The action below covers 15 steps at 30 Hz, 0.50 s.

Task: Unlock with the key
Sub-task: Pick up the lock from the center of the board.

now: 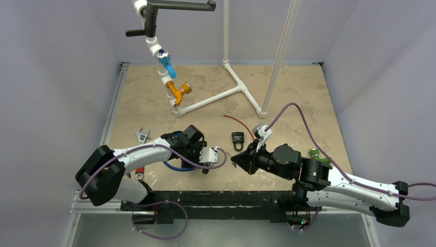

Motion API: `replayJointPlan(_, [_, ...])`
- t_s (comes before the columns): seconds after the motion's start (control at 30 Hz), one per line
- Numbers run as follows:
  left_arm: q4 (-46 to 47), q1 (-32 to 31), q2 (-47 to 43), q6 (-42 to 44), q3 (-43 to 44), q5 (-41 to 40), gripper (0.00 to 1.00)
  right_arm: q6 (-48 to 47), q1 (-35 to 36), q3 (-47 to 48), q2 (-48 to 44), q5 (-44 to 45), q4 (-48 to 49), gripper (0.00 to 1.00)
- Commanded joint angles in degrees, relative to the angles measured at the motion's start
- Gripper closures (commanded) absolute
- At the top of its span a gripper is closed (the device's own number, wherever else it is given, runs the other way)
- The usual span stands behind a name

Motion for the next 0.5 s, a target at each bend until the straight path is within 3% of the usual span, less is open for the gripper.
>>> replayJointPlan(0.0, [-1.66, 4.07, -0.81, -3.19, 3.36, 0.77, 0.36, 1.18, -0.19, 0.88, -1.77, 1.88, 0.80, 1.00])
replayJointPlan(0.13, [-2.54, 6.16, -0.88, 0.85, 6.58, 1.78, 0.36, 1.58, -0.14, 0.61, -1.66, 1.94, 0.59, 1.00])
replayJointPlan(0.33, [-11.41, 5.91, 0.83, 8.54, 13.98, 10.83, 0.31, 1.63, -0.19, 1.00, -1.88, 3.89, -0.42, 1.00])
replayJointPlan(0.47, [-14.09, 5.91, -1.71, 21.51, 12.87, 16.27, 0.26, 1.75, -0.19, 2.20, -2.58, 6.06, -2.18, 1.00])
